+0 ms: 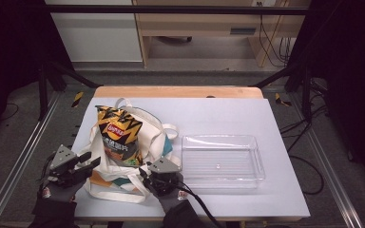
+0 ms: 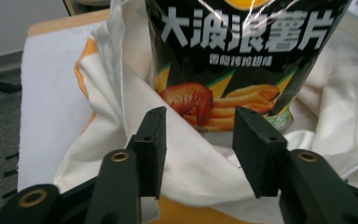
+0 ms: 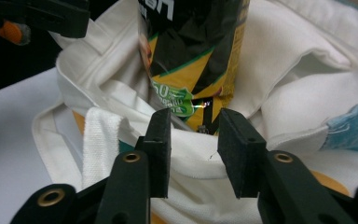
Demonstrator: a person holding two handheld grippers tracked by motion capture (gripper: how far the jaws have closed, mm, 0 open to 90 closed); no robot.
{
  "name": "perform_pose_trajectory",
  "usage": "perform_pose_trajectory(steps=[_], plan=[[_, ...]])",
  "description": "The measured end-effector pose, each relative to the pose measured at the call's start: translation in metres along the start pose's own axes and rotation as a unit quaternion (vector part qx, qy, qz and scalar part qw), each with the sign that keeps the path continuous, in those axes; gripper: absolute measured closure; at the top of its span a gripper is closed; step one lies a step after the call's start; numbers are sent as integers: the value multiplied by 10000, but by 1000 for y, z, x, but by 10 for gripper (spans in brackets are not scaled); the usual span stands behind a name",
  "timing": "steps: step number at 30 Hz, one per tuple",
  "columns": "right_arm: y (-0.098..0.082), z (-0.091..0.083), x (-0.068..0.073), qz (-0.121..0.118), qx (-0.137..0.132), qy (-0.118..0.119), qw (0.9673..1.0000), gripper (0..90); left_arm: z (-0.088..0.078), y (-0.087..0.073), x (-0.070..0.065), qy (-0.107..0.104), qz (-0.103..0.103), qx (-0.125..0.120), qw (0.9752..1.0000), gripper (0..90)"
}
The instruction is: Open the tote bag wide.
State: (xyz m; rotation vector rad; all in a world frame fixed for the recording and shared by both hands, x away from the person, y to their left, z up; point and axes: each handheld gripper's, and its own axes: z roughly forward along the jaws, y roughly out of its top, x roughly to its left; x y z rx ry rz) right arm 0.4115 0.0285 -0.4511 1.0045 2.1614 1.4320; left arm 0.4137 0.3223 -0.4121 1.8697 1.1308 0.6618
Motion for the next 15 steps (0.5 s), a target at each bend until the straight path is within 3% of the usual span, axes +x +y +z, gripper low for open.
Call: perform_pose_trajectory(steps=[7, 15], plan=[[12, -13, -1, 2, -231, 117, 9997, 495, -6, 6, -1, -9, -95, -208, 9997, 412], [30, -30, -9, -45, -531, 22, 9986, 462, -13, 13, -3, -30, -184, -346, 9992, 315]])
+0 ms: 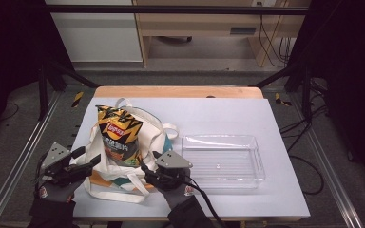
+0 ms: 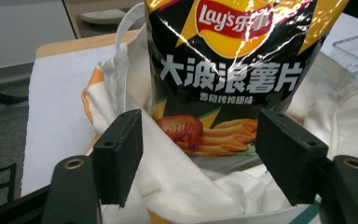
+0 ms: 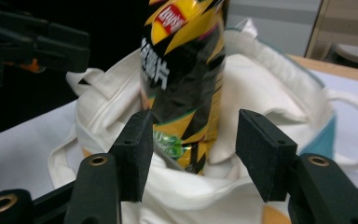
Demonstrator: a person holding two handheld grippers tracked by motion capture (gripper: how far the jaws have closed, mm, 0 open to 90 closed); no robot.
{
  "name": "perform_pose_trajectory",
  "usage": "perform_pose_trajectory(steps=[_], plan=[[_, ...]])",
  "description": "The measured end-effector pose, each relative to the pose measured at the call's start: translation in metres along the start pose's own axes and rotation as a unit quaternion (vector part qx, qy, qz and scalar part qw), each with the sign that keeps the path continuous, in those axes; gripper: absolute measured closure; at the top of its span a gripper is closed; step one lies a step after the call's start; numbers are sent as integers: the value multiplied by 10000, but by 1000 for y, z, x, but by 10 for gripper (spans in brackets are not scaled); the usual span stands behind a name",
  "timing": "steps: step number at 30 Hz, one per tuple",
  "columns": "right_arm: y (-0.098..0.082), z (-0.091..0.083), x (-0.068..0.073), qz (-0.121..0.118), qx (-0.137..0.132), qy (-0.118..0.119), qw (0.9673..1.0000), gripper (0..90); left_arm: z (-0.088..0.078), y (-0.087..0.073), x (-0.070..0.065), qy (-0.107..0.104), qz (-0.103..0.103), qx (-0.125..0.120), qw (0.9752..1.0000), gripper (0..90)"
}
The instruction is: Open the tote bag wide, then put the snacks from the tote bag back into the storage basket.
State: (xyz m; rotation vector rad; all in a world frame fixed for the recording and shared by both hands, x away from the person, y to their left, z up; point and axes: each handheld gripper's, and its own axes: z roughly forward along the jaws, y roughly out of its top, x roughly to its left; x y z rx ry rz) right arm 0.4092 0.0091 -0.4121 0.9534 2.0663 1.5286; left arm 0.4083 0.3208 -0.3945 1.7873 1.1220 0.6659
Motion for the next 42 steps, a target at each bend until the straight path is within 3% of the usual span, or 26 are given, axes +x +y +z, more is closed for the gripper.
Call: perform_pose_trajectory(steps=[8, 19, 30, 42], plan=[[21, -15, -19, 57, -236, -156, 9996, 457, -6, 10, -1, -14, -22, -199, 9998, 285], [37, -23, -34, 53, -301, -287, 9991, 458, -15, 28, 0, -114, -70, -492, 9987, 282], [47, -21, -41, -13, -252, -324, 9992, 475, -16, 51, 6, -14, -74, -736, 9973, 284], [61, -17, -40, 2, -283, -285, 9992, 500, -13, 70, 11, -51, -137, -888, 9959, 311]])
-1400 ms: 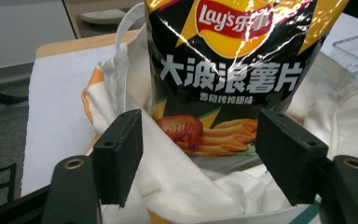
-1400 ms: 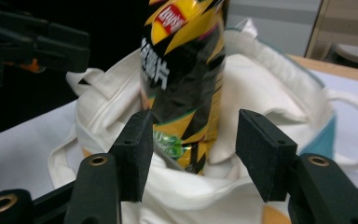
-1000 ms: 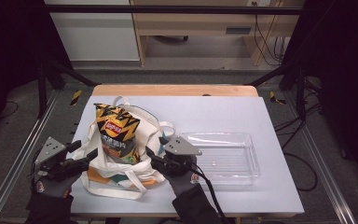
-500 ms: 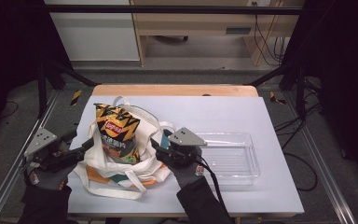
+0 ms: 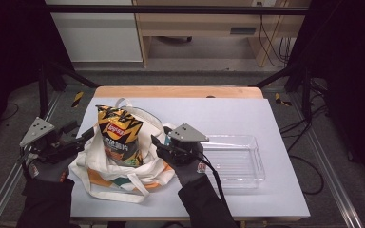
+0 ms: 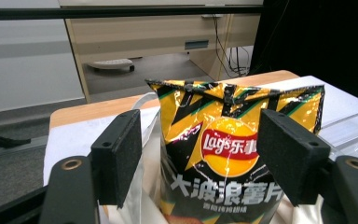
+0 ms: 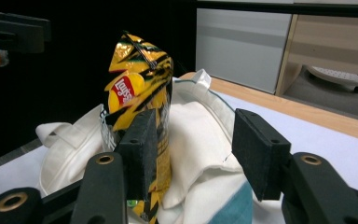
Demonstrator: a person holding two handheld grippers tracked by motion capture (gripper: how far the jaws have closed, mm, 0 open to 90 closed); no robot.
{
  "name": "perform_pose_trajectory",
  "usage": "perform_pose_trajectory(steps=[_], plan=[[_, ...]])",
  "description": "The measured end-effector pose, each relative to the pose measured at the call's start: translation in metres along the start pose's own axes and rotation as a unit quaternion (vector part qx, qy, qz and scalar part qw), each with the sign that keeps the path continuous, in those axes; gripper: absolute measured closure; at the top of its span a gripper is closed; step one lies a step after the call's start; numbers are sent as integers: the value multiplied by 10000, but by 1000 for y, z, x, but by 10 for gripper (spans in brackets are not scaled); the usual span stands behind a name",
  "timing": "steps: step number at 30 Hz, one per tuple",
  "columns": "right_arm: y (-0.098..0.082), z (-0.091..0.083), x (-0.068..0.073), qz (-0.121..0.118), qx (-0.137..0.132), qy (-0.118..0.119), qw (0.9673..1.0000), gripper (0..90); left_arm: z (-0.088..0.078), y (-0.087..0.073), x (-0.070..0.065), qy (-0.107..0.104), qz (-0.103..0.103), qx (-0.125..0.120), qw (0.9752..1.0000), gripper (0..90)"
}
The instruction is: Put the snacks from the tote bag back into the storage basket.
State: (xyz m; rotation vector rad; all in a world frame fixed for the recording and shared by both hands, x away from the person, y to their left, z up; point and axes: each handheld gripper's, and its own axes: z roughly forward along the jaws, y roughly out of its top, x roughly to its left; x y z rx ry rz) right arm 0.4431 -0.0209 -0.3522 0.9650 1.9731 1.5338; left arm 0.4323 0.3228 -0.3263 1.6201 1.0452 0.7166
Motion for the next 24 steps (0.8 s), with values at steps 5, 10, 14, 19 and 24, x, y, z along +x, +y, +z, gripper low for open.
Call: perform_pose_trajectory(steps=[5, 10, 14, 19, 24], plan=[[8, 4, 2, 7, -42, 29, 10000, 507, 8, 4, 1, -53, -19, -1, 10000, 339], [11, 11, 4, -10, -37, 72, 10000, 511, 14, 6, 3, -1, -13, 48, 10000, 360], [12, 17, 7, 1, -10, 123, 9999, 514, 22, 6, 7, 77, -35, 79, 9999, 371], [14, 26, 13, -21, 7, 191, 9998, 529, 35, 5, 15, 132, -119, 125, 9998, 399], [16, 32, 15, -9, 88, 229, 9997, 543, 47, 4, 20, 78, -204, 237, 9995, 447]])
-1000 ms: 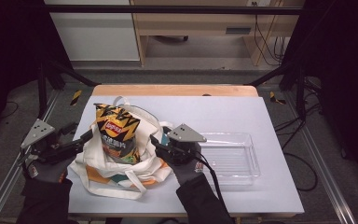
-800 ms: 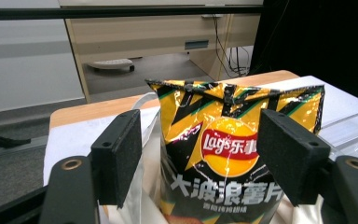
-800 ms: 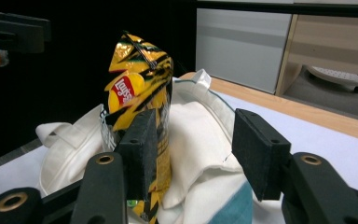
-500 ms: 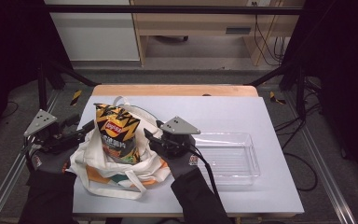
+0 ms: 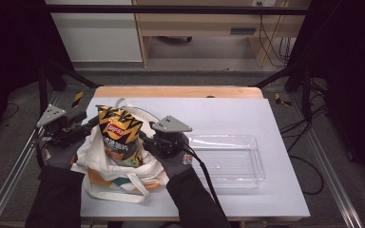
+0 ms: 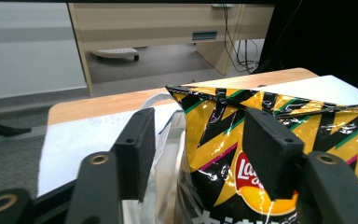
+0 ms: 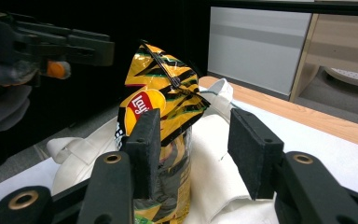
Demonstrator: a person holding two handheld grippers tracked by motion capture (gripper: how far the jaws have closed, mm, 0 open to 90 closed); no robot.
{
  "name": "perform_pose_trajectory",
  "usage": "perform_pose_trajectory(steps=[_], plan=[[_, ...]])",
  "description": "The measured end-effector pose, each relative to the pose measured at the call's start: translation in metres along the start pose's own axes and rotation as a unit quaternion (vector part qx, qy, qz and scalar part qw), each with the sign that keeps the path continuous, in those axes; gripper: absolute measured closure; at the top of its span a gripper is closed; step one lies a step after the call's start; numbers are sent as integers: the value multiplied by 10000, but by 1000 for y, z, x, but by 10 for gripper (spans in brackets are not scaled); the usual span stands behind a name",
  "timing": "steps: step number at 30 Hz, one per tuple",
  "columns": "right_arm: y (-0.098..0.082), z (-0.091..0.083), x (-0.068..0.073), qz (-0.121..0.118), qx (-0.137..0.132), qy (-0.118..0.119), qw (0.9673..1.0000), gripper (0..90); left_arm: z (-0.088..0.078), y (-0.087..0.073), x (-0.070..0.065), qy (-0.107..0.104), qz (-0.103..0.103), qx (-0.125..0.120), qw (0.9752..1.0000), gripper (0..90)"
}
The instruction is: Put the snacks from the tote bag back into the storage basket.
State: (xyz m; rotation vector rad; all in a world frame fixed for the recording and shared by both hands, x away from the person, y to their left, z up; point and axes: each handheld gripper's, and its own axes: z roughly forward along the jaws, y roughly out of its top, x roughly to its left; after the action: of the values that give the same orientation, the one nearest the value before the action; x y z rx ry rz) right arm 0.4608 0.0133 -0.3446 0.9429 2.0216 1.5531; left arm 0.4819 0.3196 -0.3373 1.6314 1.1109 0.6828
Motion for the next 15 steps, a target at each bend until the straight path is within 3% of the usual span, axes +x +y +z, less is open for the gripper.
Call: perform_pose_trajectory(steps=[15], plan=[[-1, 20, 3, 89, 75, 73, 9999, 597, 22, -4, 5, -27, -90, 125, 9999, 615]])
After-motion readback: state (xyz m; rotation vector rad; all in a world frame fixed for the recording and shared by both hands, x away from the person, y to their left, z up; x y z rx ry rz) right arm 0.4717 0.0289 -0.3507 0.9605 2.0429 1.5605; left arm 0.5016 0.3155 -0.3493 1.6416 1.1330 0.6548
